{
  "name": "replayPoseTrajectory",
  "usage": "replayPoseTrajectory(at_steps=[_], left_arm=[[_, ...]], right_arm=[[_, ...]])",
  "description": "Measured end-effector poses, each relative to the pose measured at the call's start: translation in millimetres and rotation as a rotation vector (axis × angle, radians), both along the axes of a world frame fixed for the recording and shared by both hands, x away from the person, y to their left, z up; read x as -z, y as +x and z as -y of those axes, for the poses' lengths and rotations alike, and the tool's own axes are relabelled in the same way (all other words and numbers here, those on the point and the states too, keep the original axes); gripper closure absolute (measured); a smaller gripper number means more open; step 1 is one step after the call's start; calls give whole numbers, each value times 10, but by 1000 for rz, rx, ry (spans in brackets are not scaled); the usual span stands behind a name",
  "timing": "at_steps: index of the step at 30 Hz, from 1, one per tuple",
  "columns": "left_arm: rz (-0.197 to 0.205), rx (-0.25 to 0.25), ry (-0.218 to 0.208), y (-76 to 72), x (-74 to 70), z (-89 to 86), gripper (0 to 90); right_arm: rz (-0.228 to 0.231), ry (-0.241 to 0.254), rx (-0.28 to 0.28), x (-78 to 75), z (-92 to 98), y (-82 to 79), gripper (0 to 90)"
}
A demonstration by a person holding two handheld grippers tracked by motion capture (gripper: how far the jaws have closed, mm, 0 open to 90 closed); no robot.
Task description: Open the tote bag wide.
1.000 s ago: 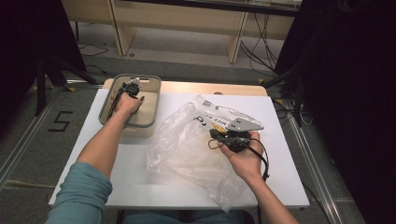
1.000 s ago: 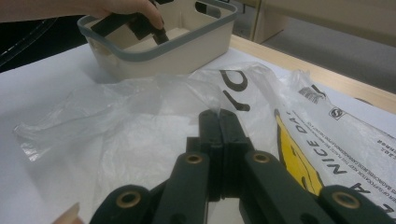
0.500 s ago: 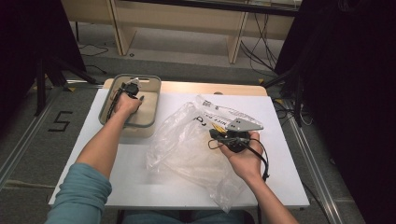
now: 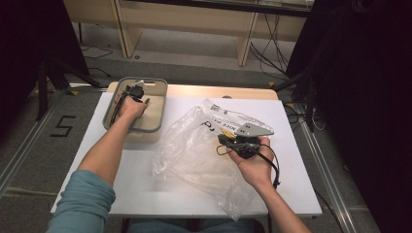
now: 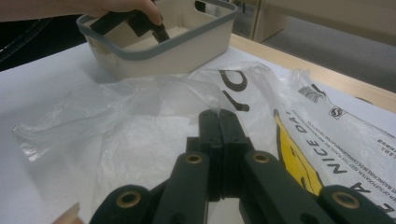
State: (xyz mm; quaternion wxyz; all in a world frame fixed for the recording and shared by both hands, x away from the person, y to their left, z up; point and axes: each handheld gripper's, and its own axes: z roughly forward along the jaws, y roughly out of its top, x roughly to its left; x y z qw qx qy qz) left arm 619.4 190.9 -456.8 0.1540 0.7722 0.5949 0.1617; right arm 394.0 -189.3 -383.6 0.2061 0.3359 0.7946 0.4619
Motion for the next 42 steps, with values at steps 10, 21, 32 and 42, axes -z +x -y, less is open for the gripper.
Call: replayPoseTrajectory(at_steps=[10, 21, 32, 42], left_arm=[[53, 2, -5, -10, -77, -20, 795], [122, -17, -32, -24, -182, -70, 796], [174, -18, -47, -43, -256, -70, 796], [219, -22, -59, -64, -338, -80, 795]], right_arm=[[0, -1, -1, -1, -6, -3, 900], [0, -1, -1, 0, -4, -1, 900], [0, 0, -1, 3, -12, -1, 900], [-1, 0, -1, 4, -11, 0, 900]])
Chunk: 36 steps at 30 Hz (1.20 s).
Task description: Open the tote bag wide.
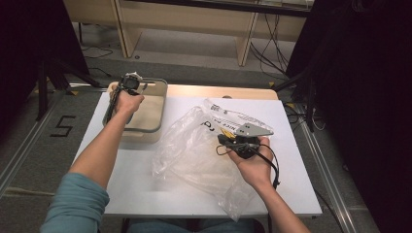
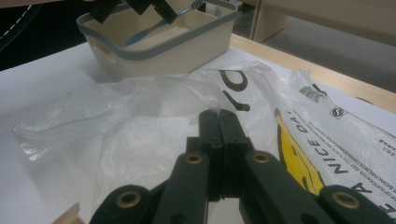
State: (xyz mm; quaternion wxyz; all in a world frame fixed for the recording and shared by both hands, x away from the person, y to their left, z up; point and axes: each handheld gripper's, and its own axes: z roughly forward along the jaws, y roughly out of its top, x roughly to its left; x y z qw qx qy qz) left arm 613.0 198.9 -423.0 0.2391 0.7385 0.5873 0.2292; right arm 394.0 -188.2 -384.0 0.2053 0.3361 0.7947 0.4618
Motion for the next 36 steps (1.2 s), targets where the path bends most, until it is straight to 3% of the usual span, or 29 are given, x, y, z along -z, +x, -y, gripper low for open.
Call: replayPoseTrajectory(at_steps=[23, 36], left_arm=[[94, 11, -29, -60, -174, 47, 796], [149, 45, -35, -126, -374, 122, 796]], right_arm=[[3, -2, 0, 5, -11, 0, 900], [6, -1, 0, 4, -15, -3, 900]])
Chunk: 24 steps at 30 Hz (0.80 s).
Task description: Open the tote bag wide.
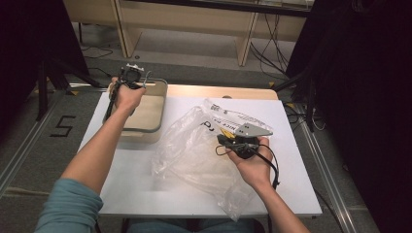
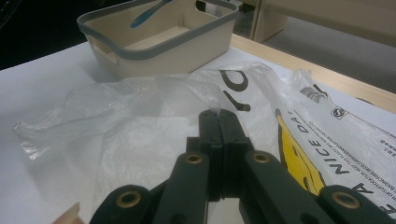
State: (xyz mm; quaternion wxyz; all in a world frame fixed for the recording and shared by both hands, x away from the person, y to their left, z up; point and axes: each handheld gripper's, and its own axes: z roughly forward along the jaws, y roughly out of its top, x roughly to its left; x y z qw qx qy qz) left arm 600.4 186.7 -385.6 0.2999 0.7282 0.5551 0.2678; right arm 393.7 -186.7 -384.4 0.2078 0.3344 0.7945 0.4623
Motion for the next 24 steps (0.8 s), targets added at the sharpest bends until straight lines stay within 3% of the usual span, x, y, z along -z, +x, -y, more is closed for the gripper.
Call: replayPoseTrajectory(at_steps=[17, 24], left_arm=[[52, 45, -30, -188, -188, 6, 796], [54, 59, -46, -271, -212, -35, 796]], right_arm=[[-1, 0, 0, 2, -1, 0, 900], [-5, -4, -1, 3, 0, -3, 900]])
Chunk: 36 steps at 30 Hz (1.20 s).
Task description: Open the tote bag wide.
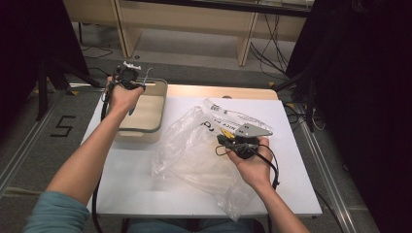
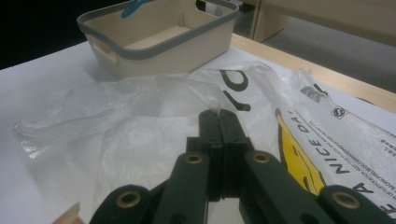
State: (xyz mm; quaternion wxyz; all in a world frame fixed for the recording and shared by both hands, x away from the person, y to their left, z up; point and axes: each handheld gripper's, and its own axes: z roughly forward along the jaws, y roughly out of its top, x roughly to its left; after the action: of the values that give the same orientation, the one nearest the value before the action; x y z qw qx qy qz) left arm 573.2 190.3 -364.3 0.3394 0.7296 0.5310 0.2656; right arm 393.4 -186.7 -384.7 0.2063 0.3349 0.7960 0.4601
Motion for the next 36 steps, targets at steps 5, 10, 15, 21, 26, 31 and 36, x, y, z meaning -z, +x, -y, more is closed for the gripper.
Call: replayPoseTrajectory(at_steps=[5, 10, 15, 21, 26, 31, 36], left_arm=[[6, 16, 0, -78, -15, -13, 796], [15, 36, -26, -156, -21, -10, 796], [23, 50, -23, -215, -22, 6, 796], [35, 72, -15, -297, -33, 33, 795], [45, 90, -19, -372, -41, 36, 796], [51, 105, -25, -447, -35, 34, 796], [56, 135, -39, -553, -28, 51, 796]], right_arm=[[-1, -1, 0, 7, -1, 4, 900], [-1, -1, 0, 13, -6, 3, 900], [-4, -3, 0, 18, -11, 0, 900], [-3, -1, 0, 22, -10, 3, 900], [-4, -1, 0, 21, -10, 2, 900], [-4, -1, 0, 21, -16, -2, 900], [-4, -3, 0, 19, -12, -2, 900]])
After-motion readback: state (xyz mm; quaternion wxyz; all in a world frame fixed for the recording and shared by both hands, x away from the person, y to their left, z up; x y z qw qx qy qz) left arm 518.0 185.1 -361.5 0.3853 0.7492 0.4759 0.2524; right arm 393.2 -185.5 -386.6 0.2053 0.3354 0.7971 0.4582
